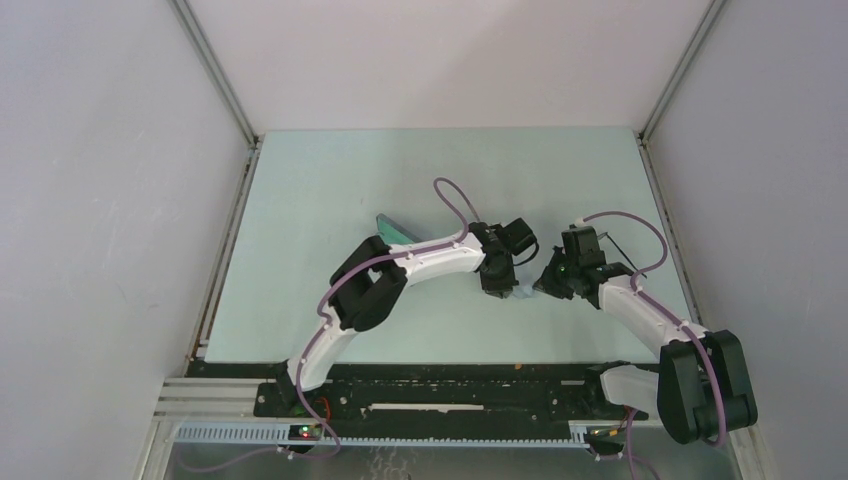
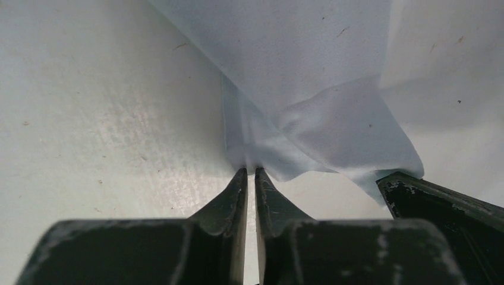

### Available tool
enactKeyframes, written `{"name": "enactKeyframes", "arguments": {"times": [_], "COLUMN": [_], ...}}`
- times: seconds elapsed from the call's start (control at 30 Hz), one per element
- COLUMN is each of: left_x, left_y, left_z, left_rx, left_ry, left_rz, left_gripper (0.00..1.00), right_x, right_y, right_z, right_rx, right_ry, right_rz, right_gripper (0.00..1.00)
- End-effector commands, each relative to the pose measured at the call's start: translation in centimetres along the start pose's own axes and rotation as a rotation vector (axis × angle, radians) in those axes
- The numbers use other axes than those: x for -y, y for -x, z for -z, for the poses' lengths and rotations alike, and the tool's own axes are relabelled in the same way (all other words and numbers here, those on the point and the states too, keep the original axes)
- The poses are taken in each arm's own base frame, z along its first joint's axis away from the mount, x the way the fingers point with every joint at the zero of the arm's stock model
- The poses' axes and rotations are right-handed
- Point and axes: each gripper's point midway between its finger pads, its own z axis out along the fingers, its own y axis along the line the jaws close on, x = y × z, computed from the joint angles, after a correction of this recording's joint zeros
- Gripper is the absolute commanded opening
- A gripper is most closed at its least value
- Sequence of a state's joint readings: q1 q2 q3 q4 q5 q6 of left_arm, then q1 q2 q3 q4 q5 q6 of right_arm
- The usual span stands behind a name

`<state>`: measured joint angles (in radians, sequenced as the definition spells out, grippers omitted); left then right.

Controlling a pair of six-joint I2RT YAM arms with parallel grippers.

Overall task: Organize the sunglasses
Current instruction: Adjust the glasses cleaning cloth at the center of the board.

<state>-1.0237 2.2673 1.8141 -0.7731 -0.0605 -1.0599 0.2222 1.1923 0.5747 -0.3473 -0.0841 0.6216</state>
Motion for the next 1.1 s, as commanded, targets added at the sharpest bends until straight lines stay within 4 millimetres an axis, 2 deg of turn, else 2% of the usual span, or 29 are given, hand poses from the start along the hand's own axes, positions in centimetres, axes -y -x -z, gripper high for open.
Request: {"name": "enactKeyframes", "arguments": {"times": [0.0, 0.13, 0.23, 0.4, 0.6, 0.77, 0.9, 0.97, 1.0, 1.07], "left_x": [-0.5, -0.7, -1.3, -2.1, -3.9, -5.0, -6.0, -5.8, -5.4, -4.6], "left_y": [0.0, 0.3, 0.7, 1.5, 0.8, 0.5, 1.1, 1.2, 1.2, 0.8], "left_z": [-2.1, -1.9, -1.4, 0.8, 2.0, 3.0, 4.4, 4.5, 4.4, 3.8], "left_rx": [-0.011, -0.001, 0.021, 0.080, 0.077, 0.074, 0.121, 0.123, 0.115, 0.084], "left_ry": [0.022, 0.021, 0.030, 0.027, 0.034, 0.035, 0.044, 0.034, 0.023, 0.004], "left_rz": [0.033, 0.038, 0.042, 0.035, 0.030, 0.027, 0.026, 0.016, 0.005, -0.018], "left_gripper": [0.11, 0.00, 0.00, 0.00, 0.00, 0.00, 0.00, 0.00, 0.04, 0.18], "right_x": [0.2, 0.2, 0.2, -0.3, -0.8, -1.0, -1.5, -1.4, -1.4, -1.3], "right_y": [0.3, 0.2, 0.2, 0.1, -0.3, -1.2, -2.6, -2.7, -2.7, -2.4], "right_z": [0.1, 0.1, 0.2, 0.5, 1.2, 1.7, 1.9, 1.7, 1.6, 1.4], "right_rx": [0.015, 0.012, 0.012, 0.006, -0.005, -0.025, -0.049, -0.047, -0.045, -0.037], "right_ry": [0.000, 0.001, 0.004, 0.029, 0.054, 0.051, 0.044, 0.032, 0.029, 0.027], "right_rz": [0.018, 0.015, 0.017, 0.013, 0.002, 0.026, 0.061, 0.065, 0.058, 0.043], "right_gripper": [0.00, 0.00, 0.00, 0.00, 0.00, 0.00, 0.00, 0.00, 0.00, 0.00]}}
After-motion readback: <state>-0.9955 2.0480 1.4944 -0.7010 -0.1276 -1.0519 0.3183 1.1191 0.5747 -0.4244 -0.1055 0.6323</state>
